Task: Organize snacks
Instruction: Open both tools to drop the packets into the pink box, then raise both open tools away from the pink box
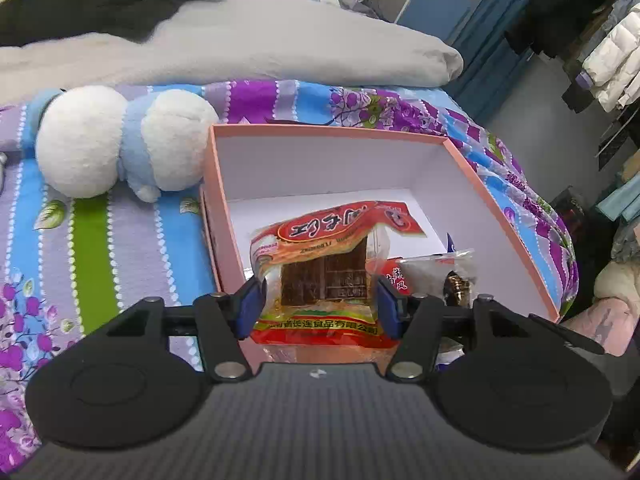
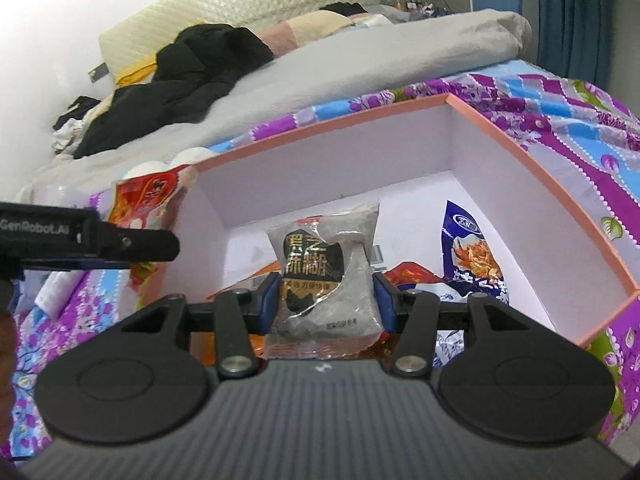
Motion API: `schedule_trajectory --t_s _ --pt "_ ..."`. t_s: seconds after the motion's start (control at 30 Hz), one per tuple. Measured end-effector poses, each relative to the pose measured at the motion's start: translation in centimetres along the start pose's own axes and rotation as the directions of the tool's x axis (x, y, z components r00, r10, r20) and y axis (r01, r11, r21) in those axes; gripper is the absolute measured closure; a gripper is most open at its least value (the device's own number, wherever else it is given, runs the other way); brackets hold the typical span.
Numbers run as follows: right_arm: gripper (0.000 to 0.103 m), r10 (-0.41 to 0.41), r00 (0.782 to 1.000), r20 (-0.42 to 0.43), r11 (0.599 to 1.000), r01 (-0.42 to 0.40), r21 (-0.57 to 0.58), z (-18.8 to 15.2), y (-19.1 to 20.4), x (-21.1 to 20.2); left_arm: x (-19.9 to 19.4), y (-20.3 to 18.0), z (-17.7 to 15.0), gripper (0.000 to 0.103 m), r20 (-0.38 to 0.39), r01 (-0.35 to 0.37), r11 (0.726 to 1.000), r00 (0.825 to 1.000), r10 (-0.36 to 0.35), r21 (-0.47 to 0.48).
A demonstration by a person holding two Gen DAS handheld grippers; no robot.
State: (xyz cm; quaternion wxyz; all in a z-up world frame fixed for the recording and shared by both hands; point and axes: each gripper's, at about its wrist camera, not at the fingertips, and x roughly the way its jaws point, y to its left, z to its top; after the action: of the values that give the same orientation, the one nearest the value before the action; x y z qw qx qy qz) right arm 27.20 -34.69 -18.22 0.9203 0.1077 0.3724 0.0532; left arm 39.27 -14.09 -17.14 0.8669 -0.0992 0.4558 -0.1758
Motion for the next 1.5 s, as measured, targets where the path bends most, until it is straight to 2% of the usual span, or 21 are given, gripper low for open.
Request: schedule_trajectory --t_s 0.13,0.2,0.3,0.43,0.73,1.0,1.3,1.5 --pt "0.050 -0.005 1.000 -0.020 1.000 0.005 0.029 0.0 -0.7 1.2 0.6 0.0 0.5 0.027 0.000 -0.009 1.000 1.000 0.009 0.023" --pt "0.050 -0.009 1.000 -0.023 0.999 0.010 0.037 -0.1 -0.8 1.5 0.7 0.3 0.7 0.026 -0.002 -0.005 1.000 1.000 0.005 0.010" --pt "0.041 -0.016 1.000 -0.016 0.999 0.017 0.031 0.0 -0.6 1.3 0.1 0.4 0.6 0.026 0.006 -0.001 1.000 1.000 0.001 0.005" --pt "0.040 -0.014 1.000 -0.002 1.000 0.014 0.016 0.2 -0.1 0.6 -1.9 0.0 0.5 0.026 0.036 0.002 1.000 0.999 -0.003 0.013" --pt "0.040 0.017 0.998 0.068 1.000 -0.016 -0.004 0.4 2.0 -4.4 -9.3 -2.0 -1.0 0.026 0.123 0.024 0.999 0.992 -0.029 0.042" --pt "0.040 0.029 0.989 0.148 1.000 -0.027 -0.016 0.2 4.1 -11.0 -17.3 -4.1 -2.9 0.026 0.225 0.039 0.995 0.973 -0.058 0.089" --pt "0.040 0.038 0.968 0.247 0.999 -0.034 -0.021 -0.9 5.6 -18.2 -25.7 -6.2 -6.3 0.026 0.321 0.039 0.991 0.944 -0.078 0.126" --pt "0.040 0.054 0.961 0.272 0.998 -0.048 -0.030 -2.2 6.5 -21.3 -29.7 -6.8 -9.5 0.026 0.337 0.038 0.991 0.938 -0.079 0.126"
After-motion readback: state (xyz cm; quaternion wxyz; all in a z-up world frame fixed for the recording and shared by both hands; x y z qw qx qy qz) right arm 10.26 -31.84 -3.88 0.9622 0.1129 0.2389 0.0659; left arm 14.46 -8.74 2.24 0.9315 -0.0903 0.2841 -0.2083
